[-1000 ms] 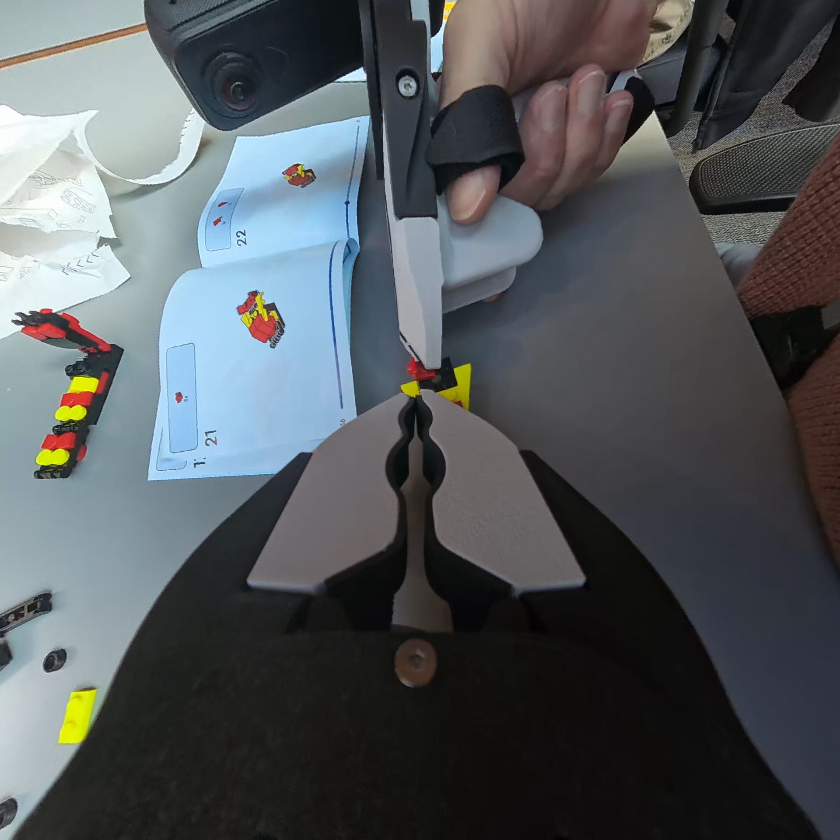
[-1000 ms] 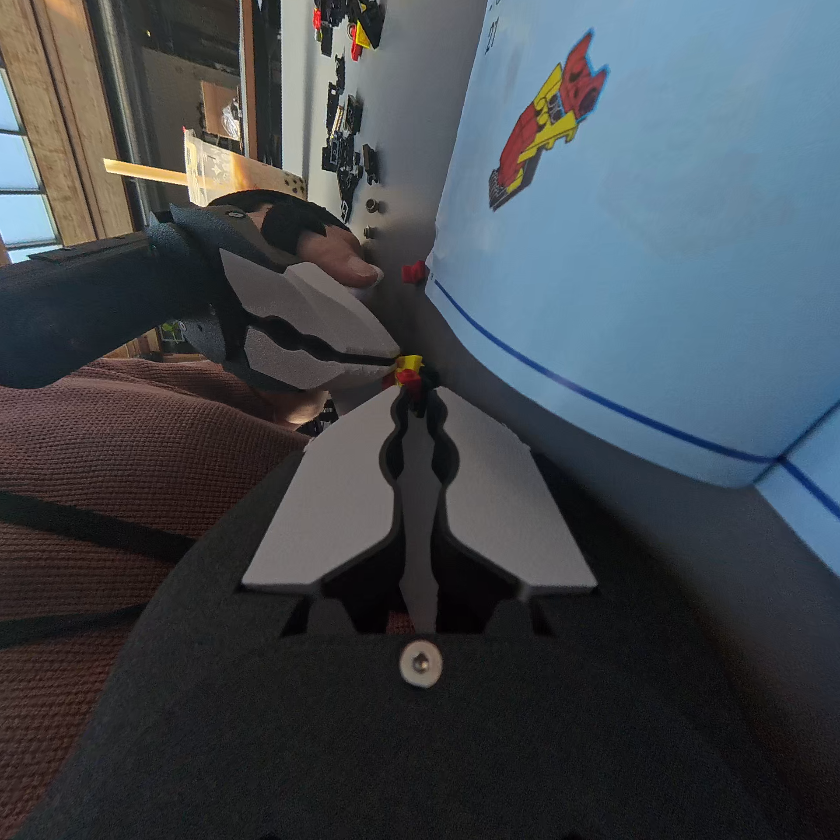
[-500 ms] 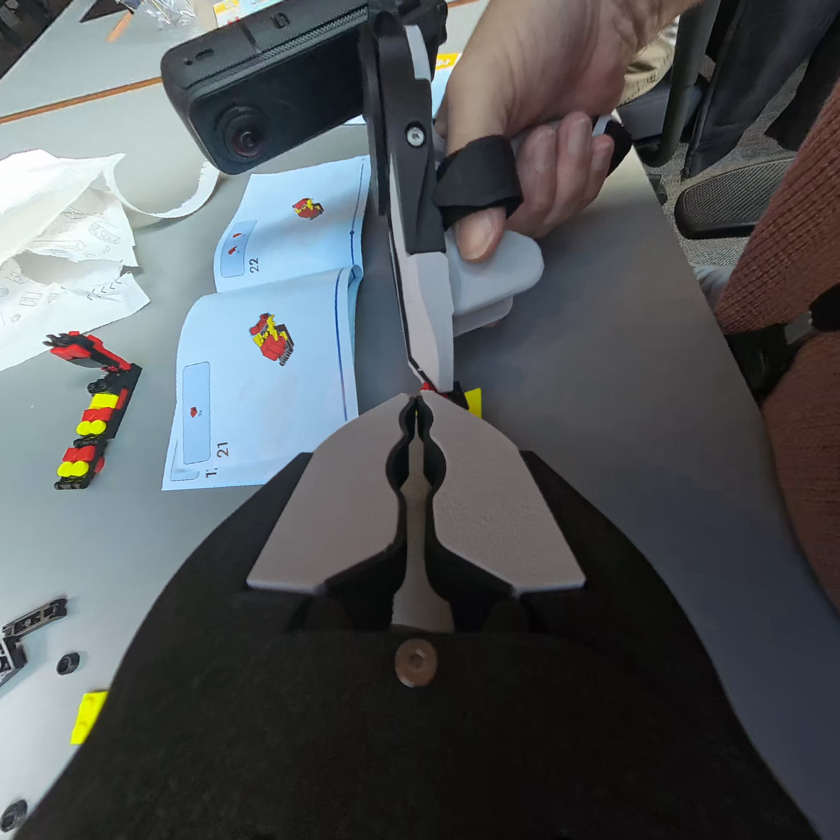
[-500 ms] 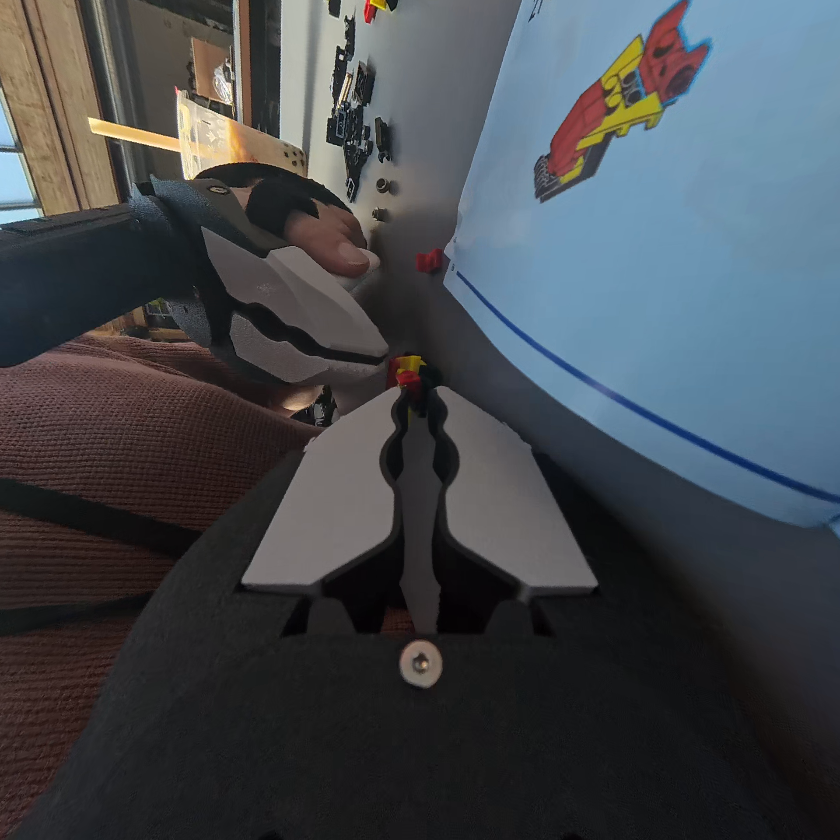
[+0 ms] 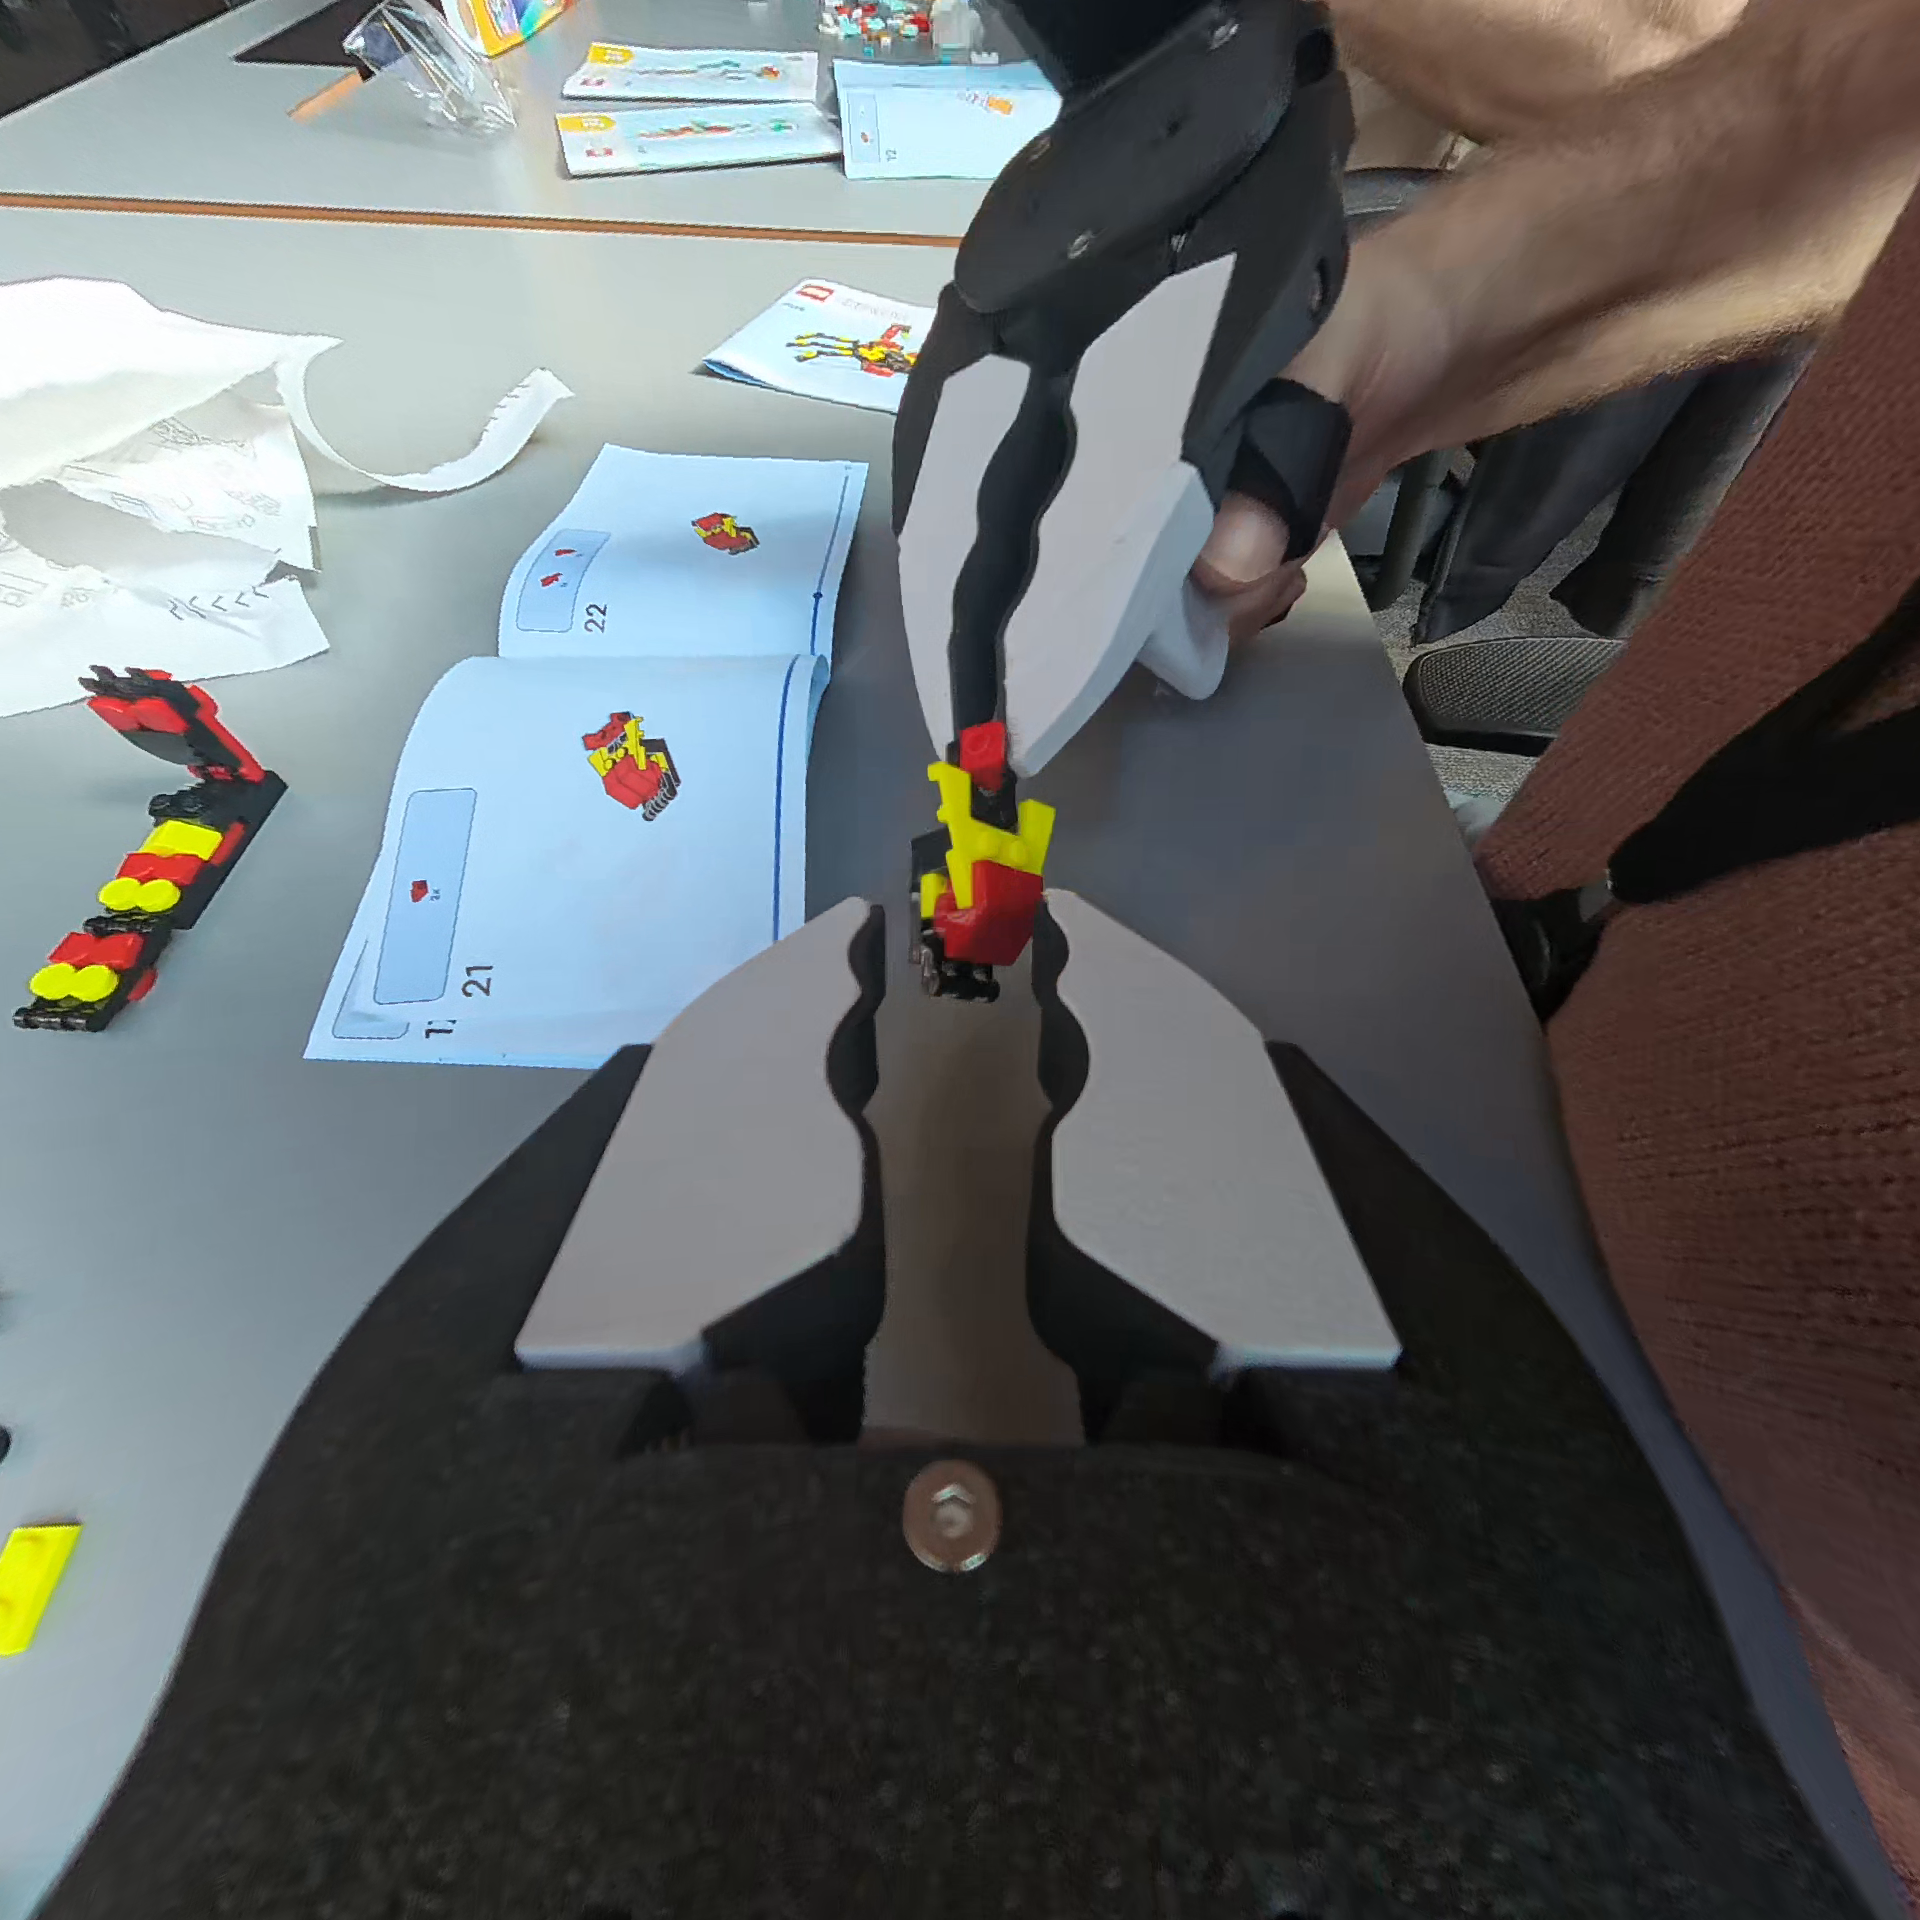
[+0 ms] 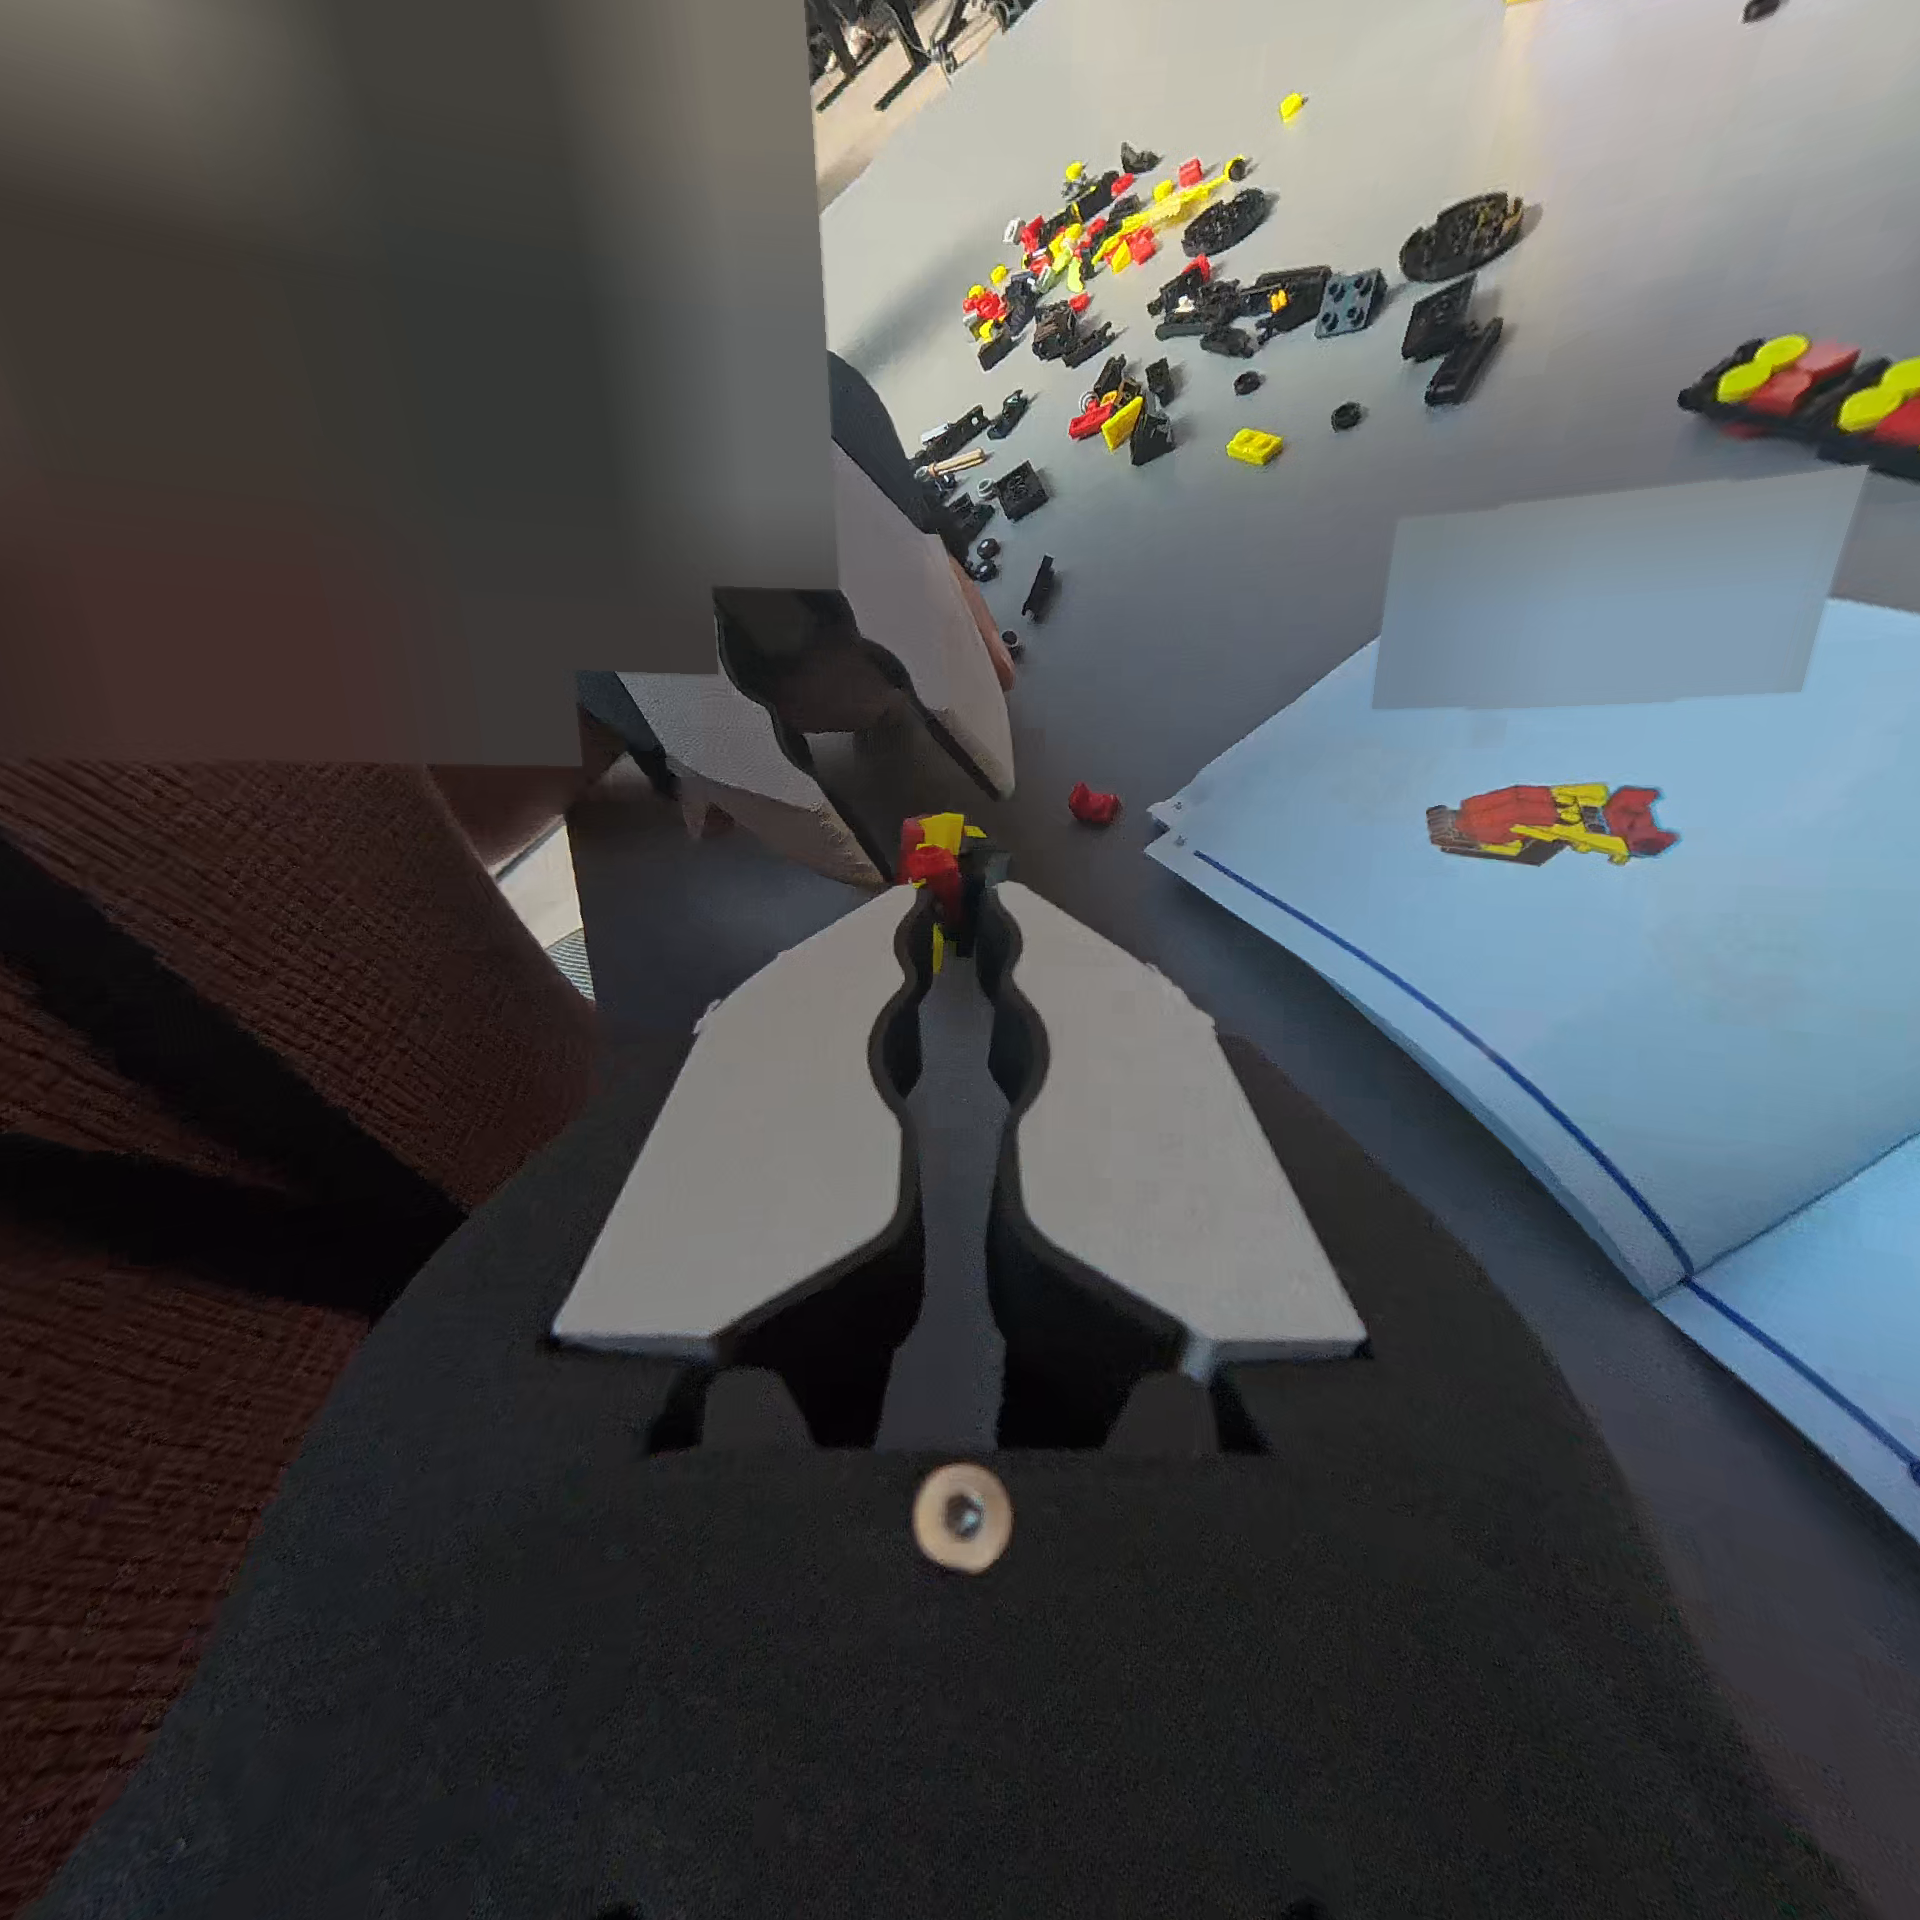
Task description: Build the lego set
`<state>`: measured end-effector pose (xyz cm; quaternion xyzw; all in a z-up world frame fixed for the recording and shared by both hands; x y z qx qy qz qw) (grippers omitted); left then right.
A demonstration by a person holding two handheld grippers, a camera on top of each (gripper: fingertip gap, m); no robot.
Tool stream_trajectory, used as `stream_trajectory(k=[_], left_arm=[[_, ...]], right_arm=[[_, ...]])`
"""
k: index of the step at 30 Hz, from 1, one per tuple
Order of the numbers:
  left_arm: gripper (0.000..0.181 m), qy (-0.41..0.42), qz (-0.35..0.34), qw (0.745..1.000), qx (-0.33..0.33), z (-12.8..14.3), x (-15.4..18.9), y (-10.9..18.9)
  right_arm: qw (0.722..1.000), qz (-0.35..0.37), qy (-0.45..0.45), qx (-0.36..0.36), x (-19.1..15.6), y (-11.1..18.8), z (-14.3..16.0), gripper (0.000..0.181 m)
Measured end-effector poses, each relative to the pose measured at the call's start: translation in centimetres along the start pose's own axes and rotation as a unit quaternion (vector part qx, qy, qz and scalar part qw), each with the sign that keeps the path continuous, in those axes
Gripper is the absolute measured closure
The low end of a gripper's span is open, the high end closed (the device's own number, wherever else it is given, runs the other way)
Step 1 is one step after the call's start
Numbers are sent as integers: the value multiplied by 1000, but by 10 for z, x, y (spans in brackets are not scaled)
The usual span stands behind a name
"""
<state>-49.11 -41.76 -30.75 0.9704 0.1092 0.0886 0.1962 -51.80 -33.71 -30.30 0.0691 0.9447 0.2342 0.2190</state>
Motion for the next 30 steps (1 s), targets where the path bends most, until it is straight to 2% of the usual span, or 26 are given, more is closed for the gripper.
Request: stream_trajectory(k=[5, 8, 12, 18, 22, 26, 30], left_arm=[[150, 2, 23, 1000, -2, -2, 1, -8], [154, 4, 40, 999, 1, -4, 1, -12], [156, -10, 44, 999, -11, -9, 2, -15], [157, -44, 27, 995, -84, -10, 1, -15], [157, -55, 30, 993, -100, -10, 1, -14], [157, -45, 35, 992, -109, -10, 3, -15], [157, -20, 27, 992, -124, -8, 1, -15]], right_arm=[[993, 11, 105, 50, -6, 7, 0, 173], [987, 16, 145, 69, -7, 8, 0, 174], [986, 3, 144, 86, -7, 11, -4, 174], [990, -10, 128, 67, -5, 11, -1, 173], [992, -30, 107, 65, -7, 12, -2, 172], [991, -26, 114, 66, -8, 13, -1, 173], [988, 10, 145, 58, -7, 10, -1, 173]])
Point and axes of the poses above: each gripper's, where its closed fingertips meet, y back along the fingers, z out of its underside, x = y × z across the jaws, the point moved 4 cm from there along y, back along the fingers, and after that the axes turned 14 degrees about z, right-handed, at the moved point
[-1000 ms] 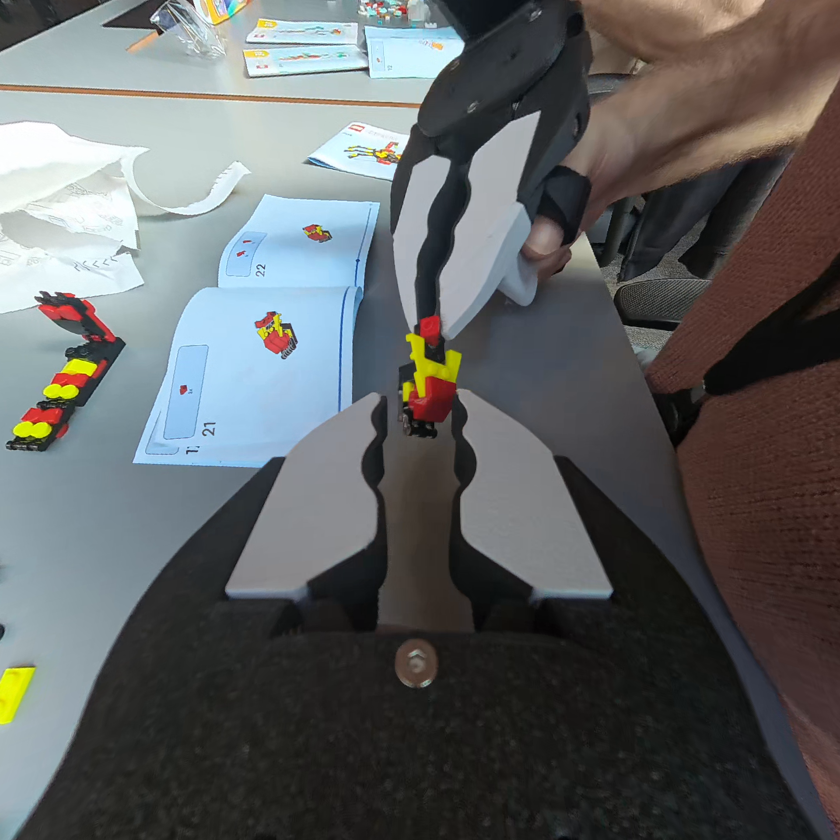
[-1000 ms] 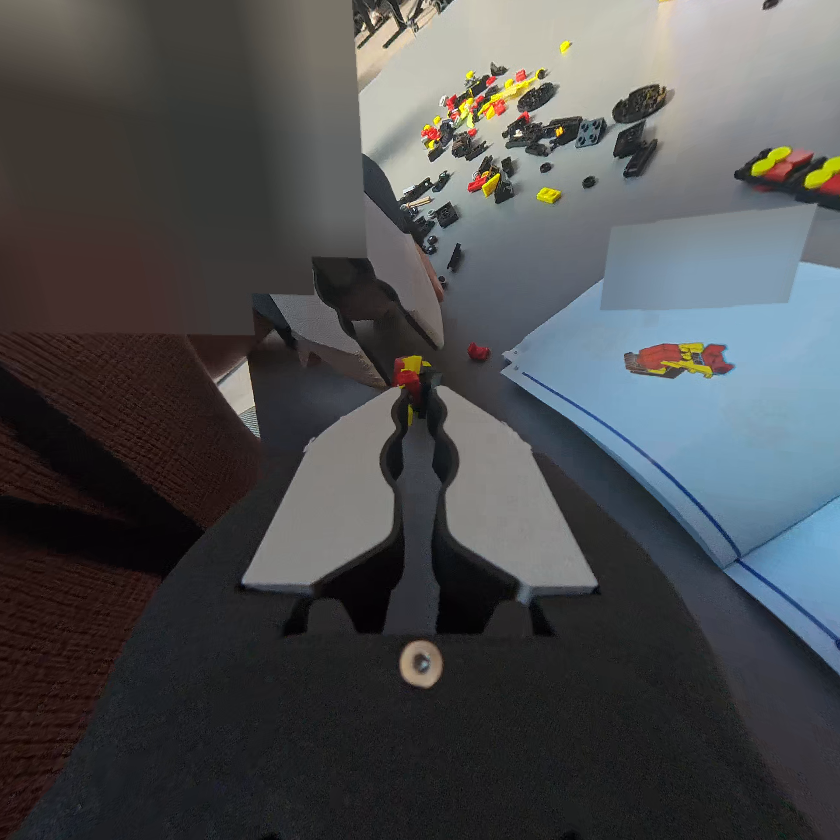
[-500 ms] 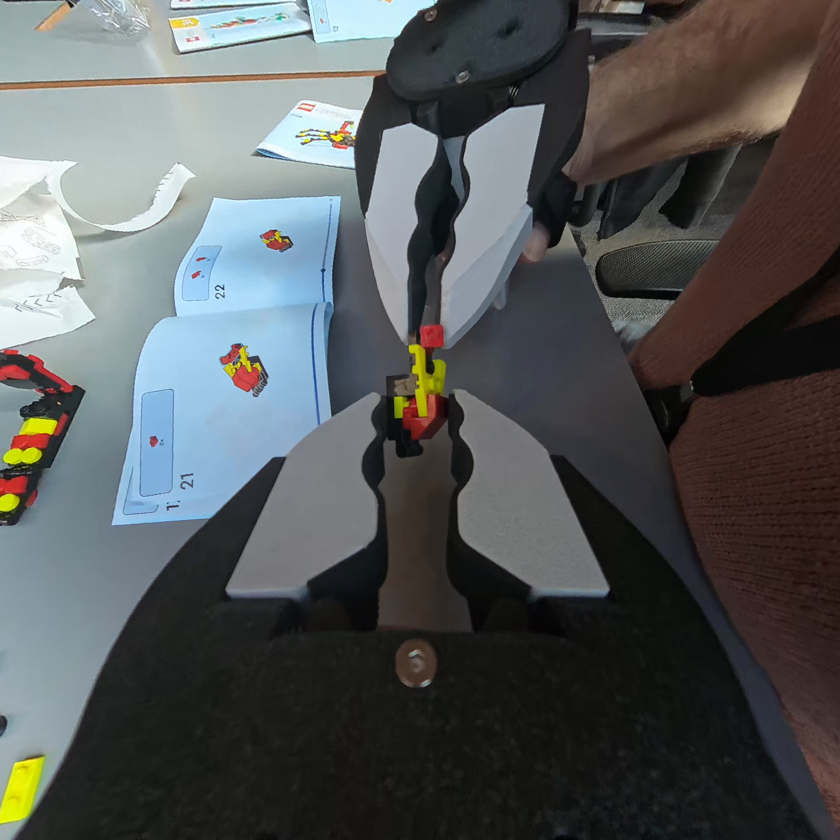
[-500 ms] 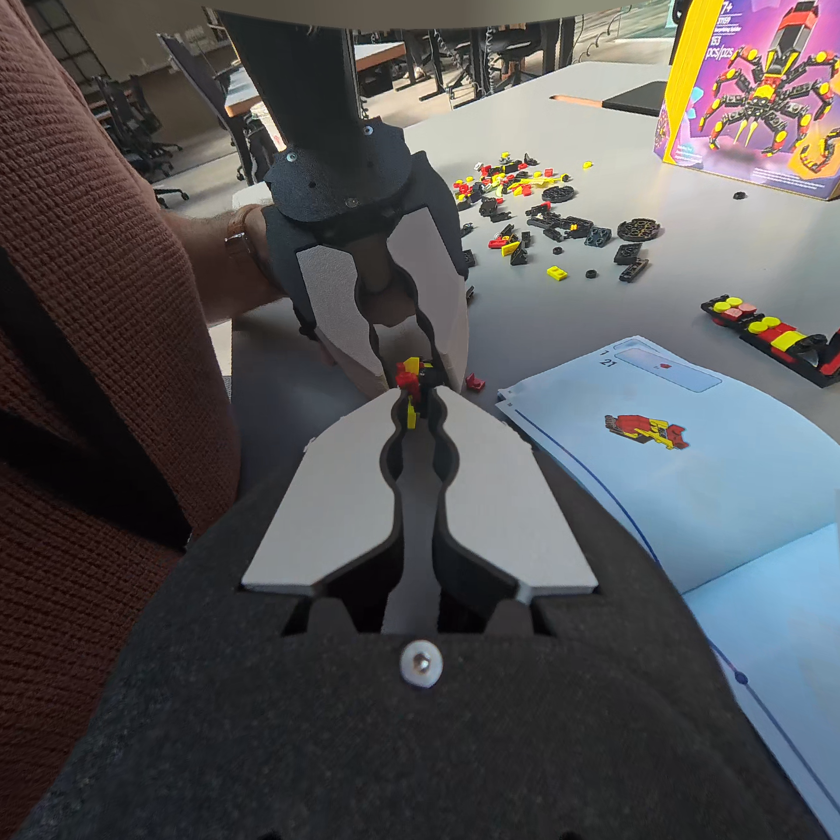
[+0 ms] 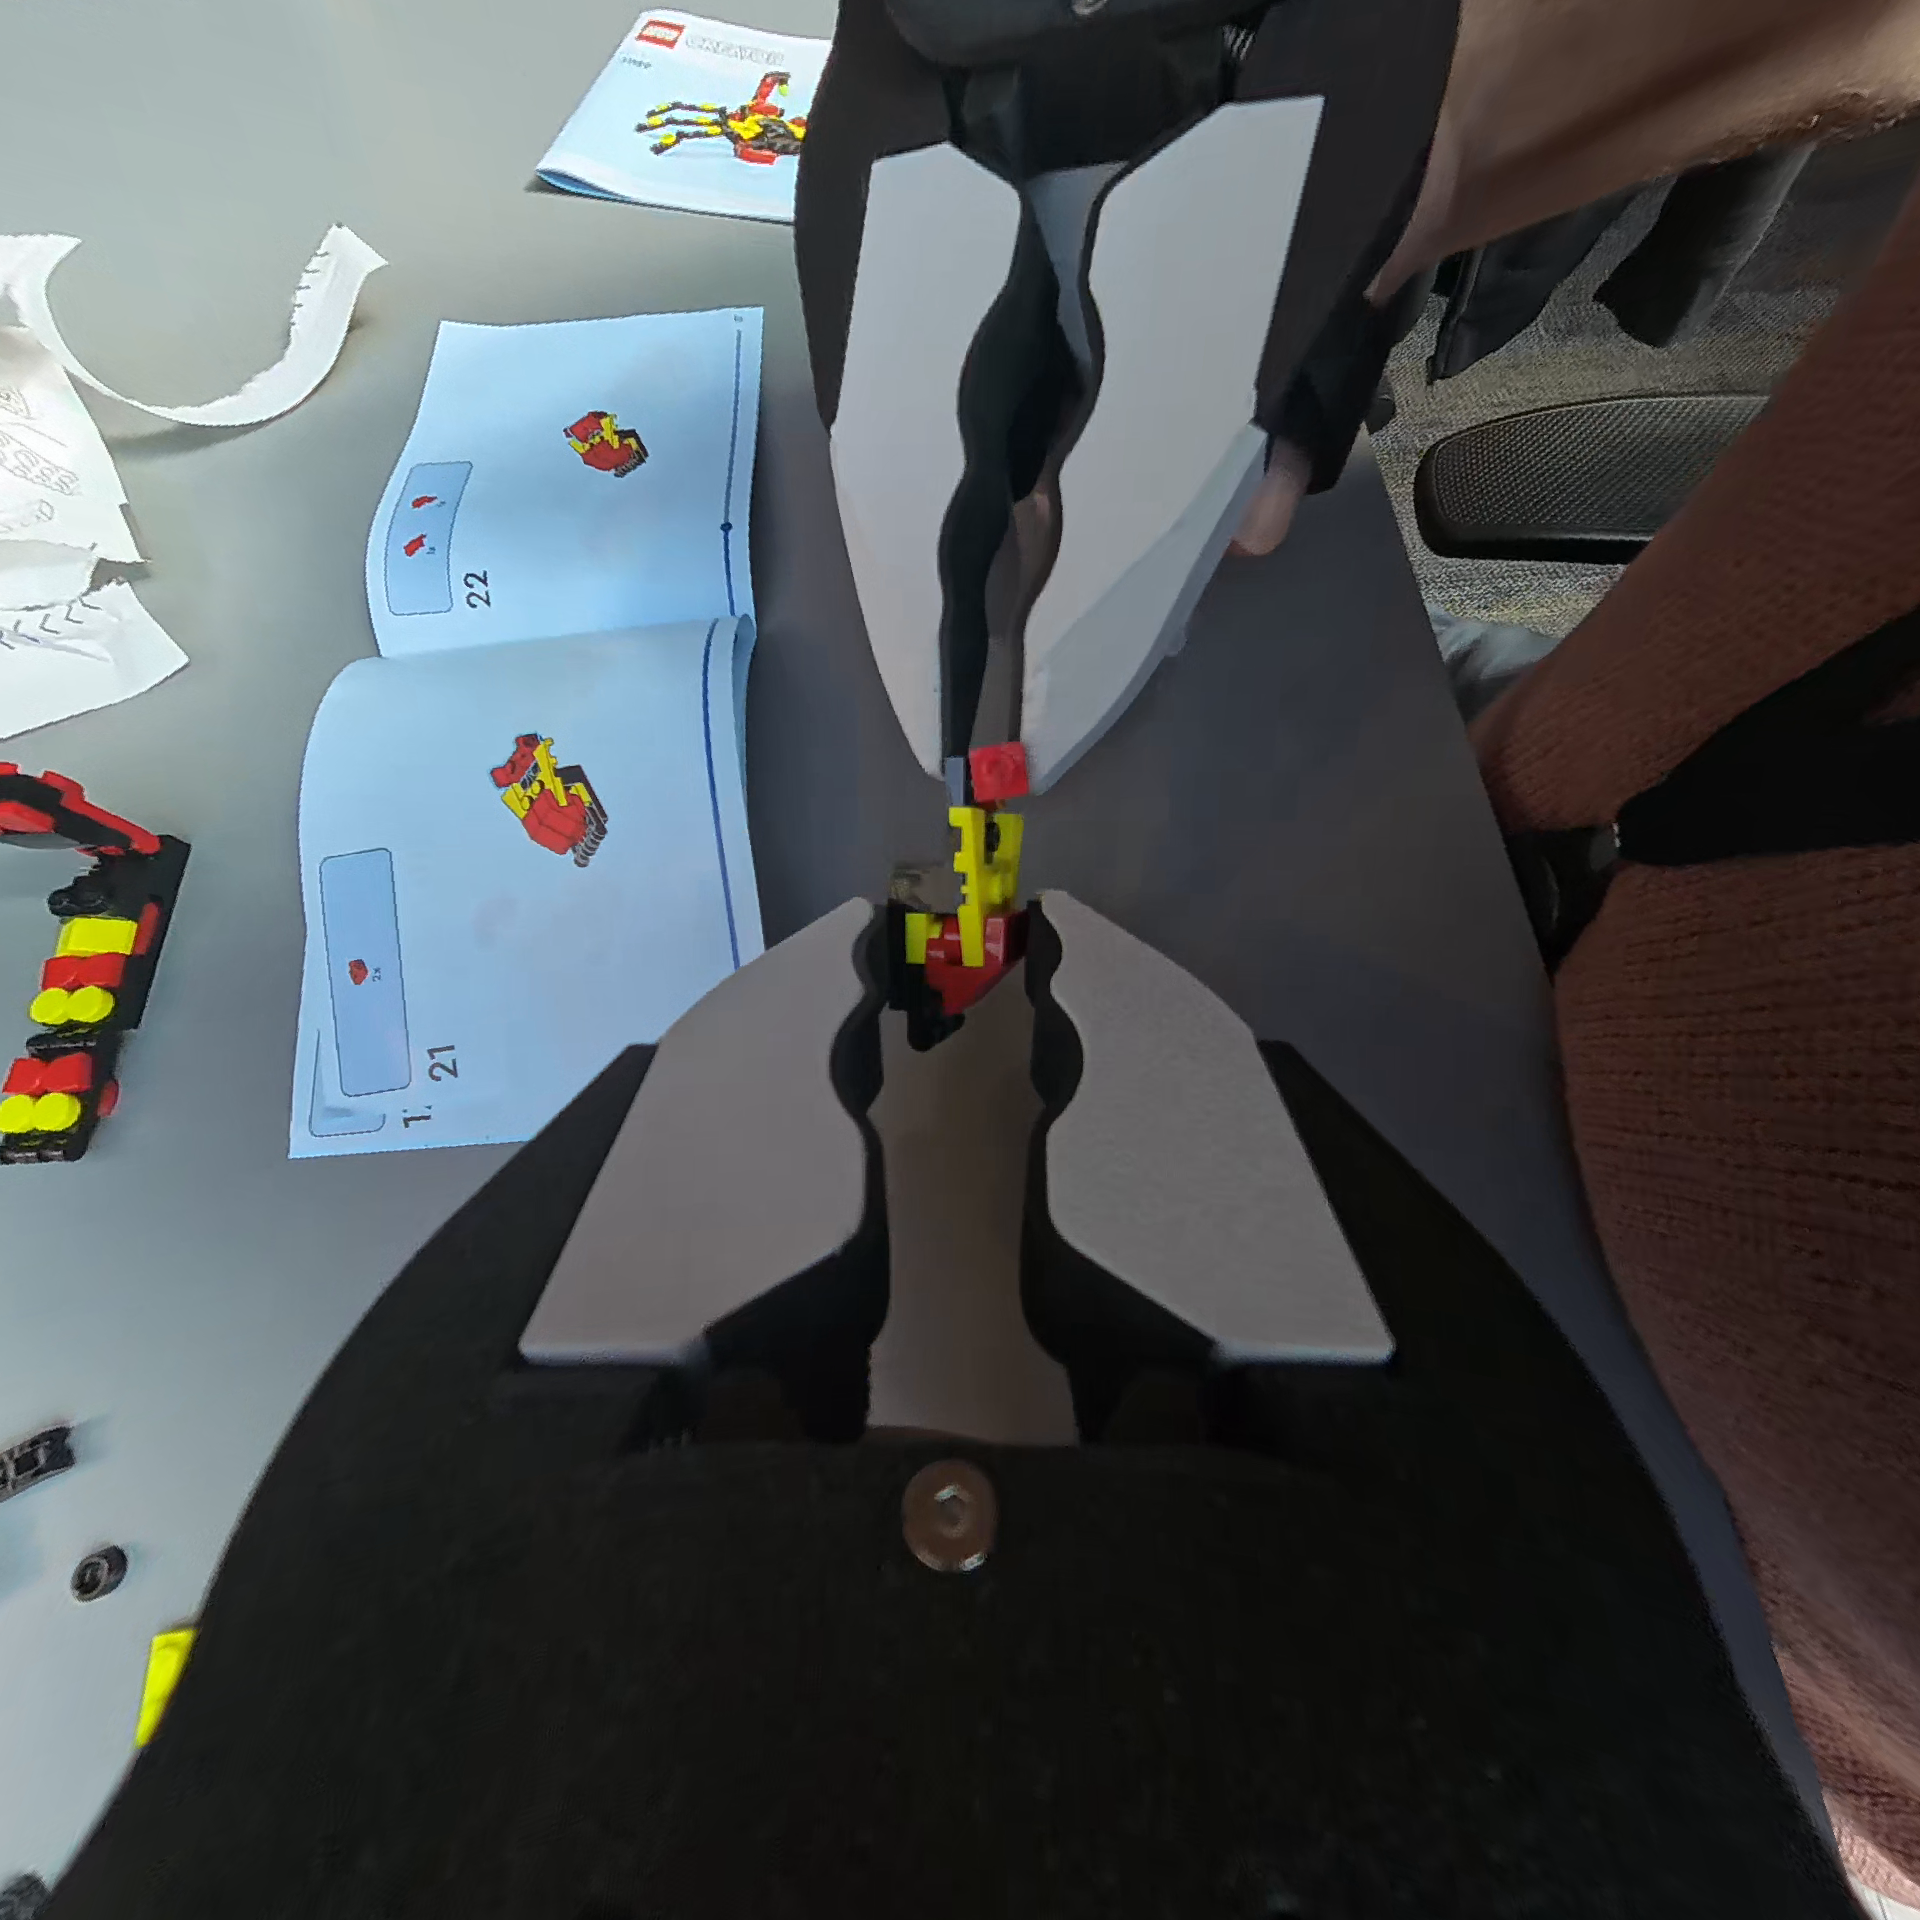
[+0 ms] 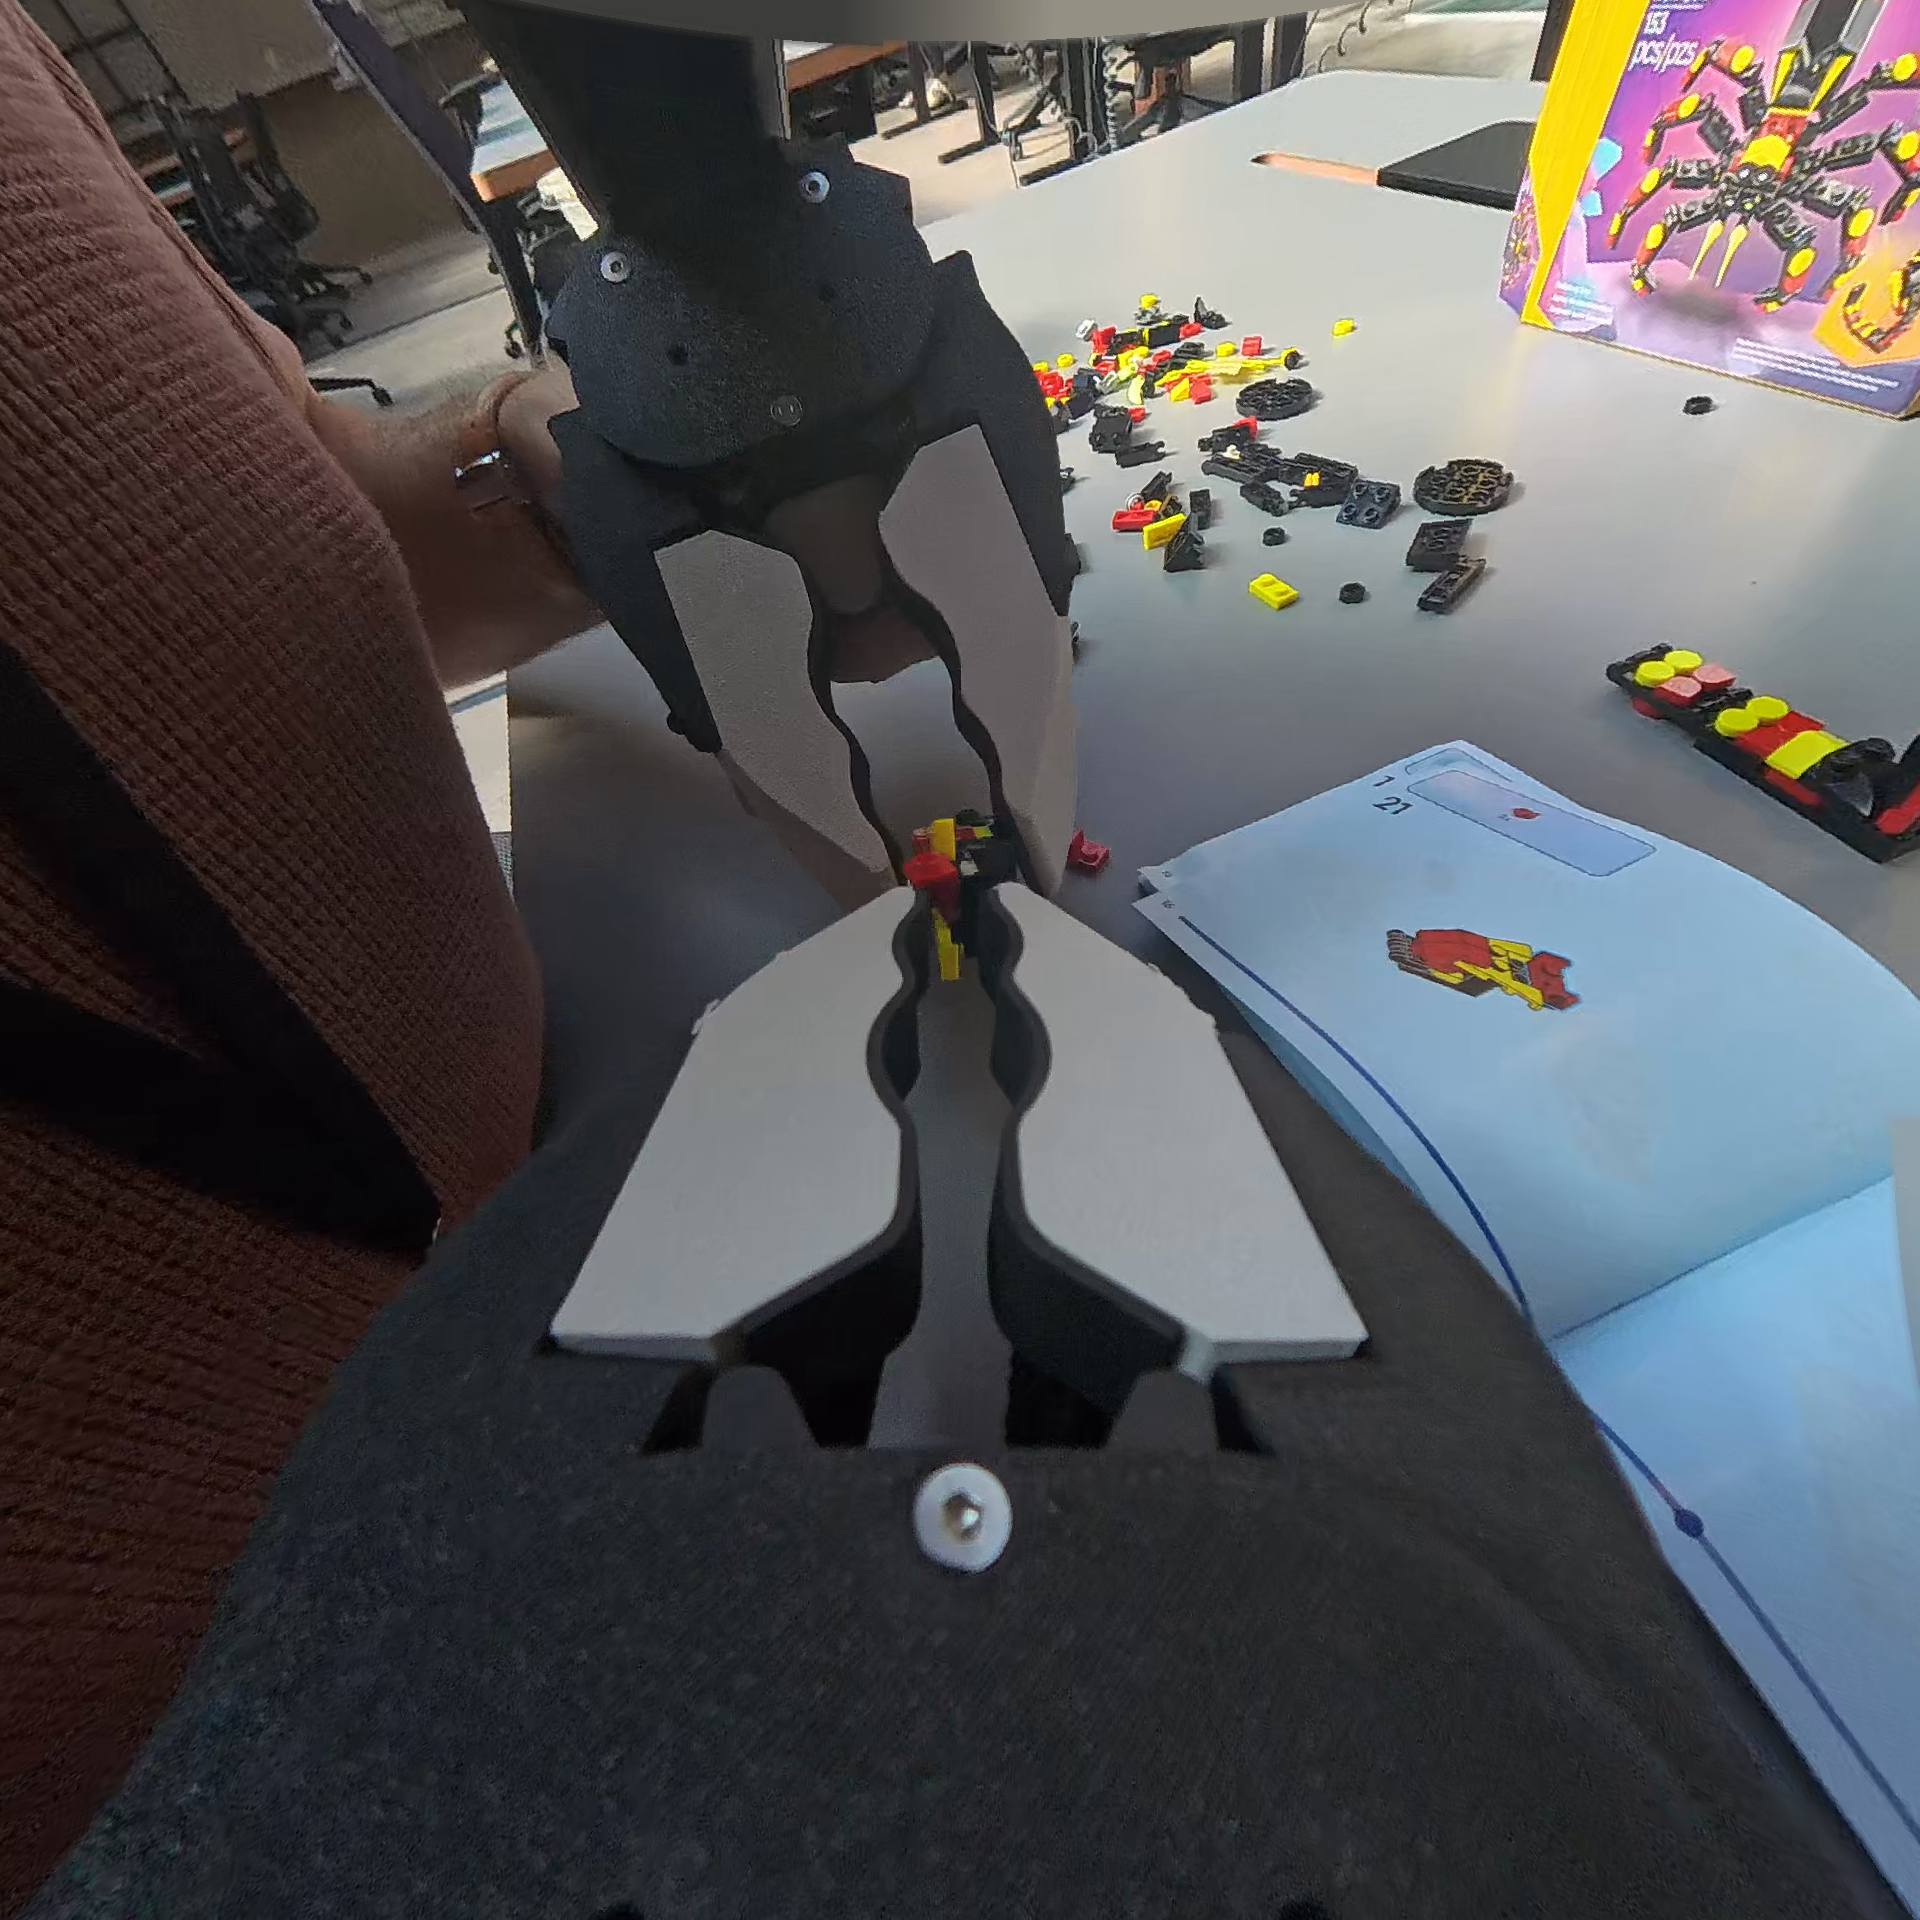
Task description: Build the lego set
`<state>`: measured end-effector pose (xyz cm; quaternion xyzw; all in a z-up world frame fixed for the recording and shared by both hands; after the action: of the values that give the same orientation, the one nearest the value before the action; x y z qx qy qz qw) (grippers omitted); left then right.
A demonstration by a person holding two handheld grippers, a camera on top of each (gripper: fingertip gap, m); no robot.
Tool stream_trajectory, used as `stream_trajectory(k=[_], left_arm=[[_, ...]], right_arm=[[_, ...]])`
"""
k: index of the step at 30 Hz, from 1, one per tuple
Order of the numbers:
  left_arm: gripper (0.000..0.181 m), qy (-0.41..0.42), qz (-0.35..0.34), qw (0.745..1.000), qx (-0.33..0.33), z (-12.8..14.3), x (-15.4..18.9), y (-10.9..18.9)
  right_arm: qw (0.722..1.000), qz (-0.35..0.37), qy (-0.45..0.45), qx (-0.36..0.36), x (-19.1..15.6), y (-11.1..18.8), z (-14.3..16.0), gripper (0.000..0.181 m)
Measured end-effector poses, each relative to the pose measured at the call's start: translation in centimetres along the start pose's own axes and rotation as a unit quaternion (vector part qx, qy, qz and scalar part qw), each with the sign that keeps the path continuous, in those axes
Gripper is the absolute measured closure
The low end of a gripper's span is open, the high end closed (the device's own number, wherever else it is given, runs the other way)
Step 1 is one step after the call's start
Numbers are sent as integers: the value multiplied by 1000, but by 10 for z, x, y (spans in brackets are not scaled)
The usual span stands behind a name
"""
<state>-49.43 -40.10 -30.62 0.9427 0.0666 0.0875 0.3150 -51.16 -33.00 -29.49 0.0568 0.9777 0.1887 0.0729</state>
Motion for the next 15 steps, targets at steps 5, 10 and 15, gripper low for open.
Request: stream_trajectory(k=[5, 10, 15], left_arm=[[157, 33, -6, 999, 0, -1, -2, 1], [157, 40, -8, 999, -4, 1, -1, -1], [157, 0, -9, 1000, -21, 0, 2, -4]], right_arm=[[997, 58, 45, -1, 1, -1, -2, 174], [996, 78, 40, -16, 0, -1, 2, 173], [998, 25, -26, -51, 0, 2, 4, 173]])
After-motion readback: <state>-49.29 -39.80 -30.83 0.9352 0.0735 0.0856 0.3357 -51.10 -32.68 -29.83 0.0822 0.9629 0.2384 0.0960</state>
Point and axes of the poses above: each gripper's, where its closed fingertips meet, y back along the fingers, z out of its underside, x = y × z across the jaws, the point moved 4 cm from there along y, back along the fingers, and after that the axes turned 14 degrees about z, right-handed, at the moved point
